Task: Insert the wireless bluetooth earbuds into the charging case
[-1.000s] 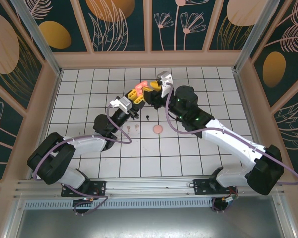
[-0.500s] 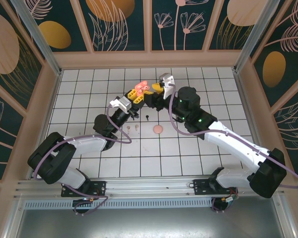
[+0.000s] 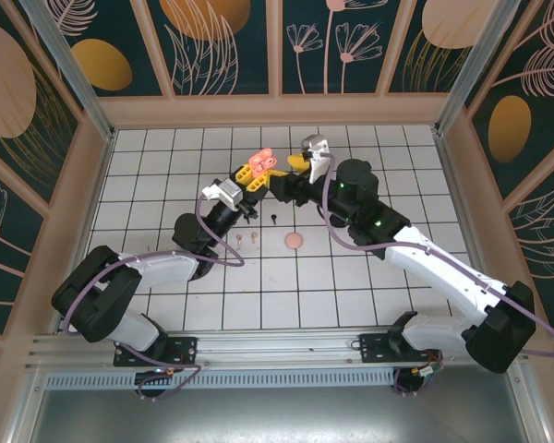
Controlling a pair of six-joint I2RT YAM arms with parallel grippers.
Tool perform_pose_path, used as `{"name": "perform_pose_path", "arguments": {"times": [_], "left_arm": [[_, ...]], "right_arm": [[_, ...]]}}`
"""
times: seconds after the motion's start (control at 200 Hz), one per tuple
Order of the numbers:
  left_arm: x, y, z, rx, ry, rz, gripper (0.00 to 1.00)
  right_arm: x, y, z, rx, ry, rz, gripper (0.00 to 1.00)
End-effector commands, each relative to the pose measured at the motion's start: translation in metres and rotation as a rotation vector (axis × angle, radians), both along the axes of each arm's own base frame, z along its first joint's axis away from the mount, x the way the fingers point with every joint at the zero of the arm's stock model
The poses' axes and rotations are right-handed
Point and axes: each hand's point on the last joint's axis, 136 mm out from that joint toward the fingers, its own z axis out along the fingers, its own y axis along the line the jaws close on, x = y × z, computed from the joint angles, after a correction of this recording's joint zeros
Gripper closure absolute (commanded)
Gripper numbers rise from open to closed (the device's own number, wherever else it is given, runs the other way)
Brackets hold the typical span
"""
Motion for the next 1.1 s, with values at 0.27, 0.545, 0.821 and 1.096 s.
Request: {"name": "perform_pose_path", "arguments": {"times": [0.27,0.545,0.821,1.096], "left_arm": [[-0.003,0.003,0.009,-0.046,-0.027,-0.002,1.00],[-0.006,-0.005,-0.006,0.009,-0.011,-0.037,1.00],[-0.010,-0.026,-0.027,0.126,0.021,-0.126,1.00],[-0.009,-0.036,-0.036,0.186,0.032,-0.158,1.00]], "right_arm": [[-0.001,-0.022,0.063,0.118,-0.033,-0.019,0.31],[0.039,-0.024,0.049,0.030,0.133,-0.098,0.71],[0.066,0.002,0.028,-0.095,0.315,-0.032,1.00],[0.076,0.022,-0.010,-0.194,0.474,0.027,1.00]]}}
